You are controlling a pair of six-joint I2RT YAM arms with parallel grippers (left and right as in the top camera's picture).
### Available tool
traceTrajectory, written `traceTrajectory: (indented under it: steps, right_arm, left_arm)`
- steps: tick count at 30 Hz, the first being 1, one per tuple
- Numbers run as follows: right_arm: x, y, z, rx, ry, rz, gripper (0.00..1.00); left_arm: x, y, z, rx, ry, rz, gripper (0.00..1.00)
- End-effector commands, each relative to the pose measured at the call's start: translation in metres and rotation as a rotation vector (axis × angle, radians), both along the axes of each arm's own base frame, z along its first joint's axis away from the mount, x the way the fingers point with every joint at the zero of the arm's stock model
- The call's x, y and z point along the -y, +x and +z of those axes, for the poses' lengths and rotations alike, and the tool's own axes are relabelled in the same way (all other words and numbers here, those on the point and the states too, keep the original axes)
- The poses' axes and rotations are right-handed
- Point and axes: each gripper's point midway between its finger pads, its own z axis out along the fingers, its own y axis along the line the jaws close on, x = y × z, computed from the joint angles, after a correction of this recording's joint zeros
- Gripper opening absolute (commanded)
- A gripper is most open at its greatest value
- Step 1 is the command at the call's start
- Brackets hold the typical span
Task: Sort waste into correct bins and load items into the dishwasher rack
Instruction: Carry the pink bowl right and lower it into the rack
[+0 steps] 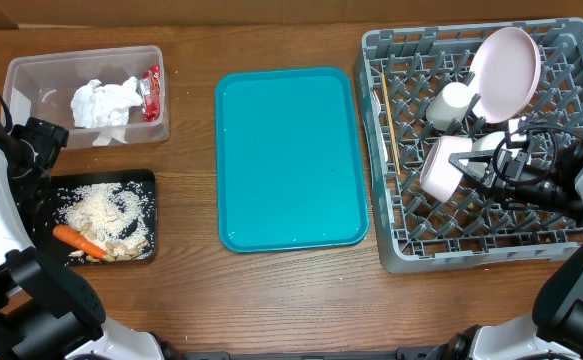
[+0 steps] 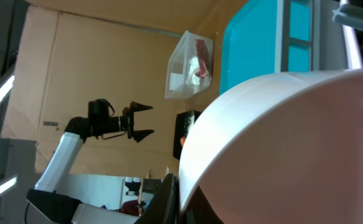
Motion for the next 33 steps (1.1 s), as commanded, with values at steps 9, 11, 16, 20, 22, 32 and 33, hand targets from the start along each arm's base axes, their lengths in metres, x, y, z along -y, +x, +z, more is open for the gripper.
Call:
traceTrajectory:
  steps: [9, 11, 16, 20, 22, 32, 33]
  right_arm:
    - [-0.018, 0.019, 0.007, 0.159, 0.013, 0.05, 0.04]
    - [-0.016, 0.023, -0.005, 0.112, -0.015, 0.052, 0.04]
    - [-0.013, 0.03, -0.027, 0.037, 0.001, 0.051, 0.04]
    - [-0.009, 0.024, -0.031, -0.035, -0.006, 0.043, 0.04]
    - [-0.003, 0.021, -0.04, -0.118, -0.037, 0.028, 0.09]
    - [0.048, 0.022, -0.063, -0.392, -0.269, -0.096, 0.18]
    - [0.051, 0.022, -0.062, -0.411, -0.298, -0.106, 0.2]
  left_arm:
    - [-0.001, 0.0, 0.015, 0.033, 0.026, 0.017, 1.0]
    - [-0.001, 0.0, 0.015, 0.033, 0.026, 0.017, 1.0]
    - [-0.001, 0.0, 0.015, 0.033, 0.026, 0.017, 1.0]
    - [-0.001, 0.0, 0.015, 0.033, 0.026, 0.017, 1.0]
    - [-0.001, 0.0, 0.015, 0.033, 0.026, 0.017, 1.0]
    - [-0.001, 0.0, 0.015, 0.033, 0.026, 0.017, 1.0]
    - [-0.001, 0.0, 0.015, 0.033, 0.026, 0.017, 1.0]
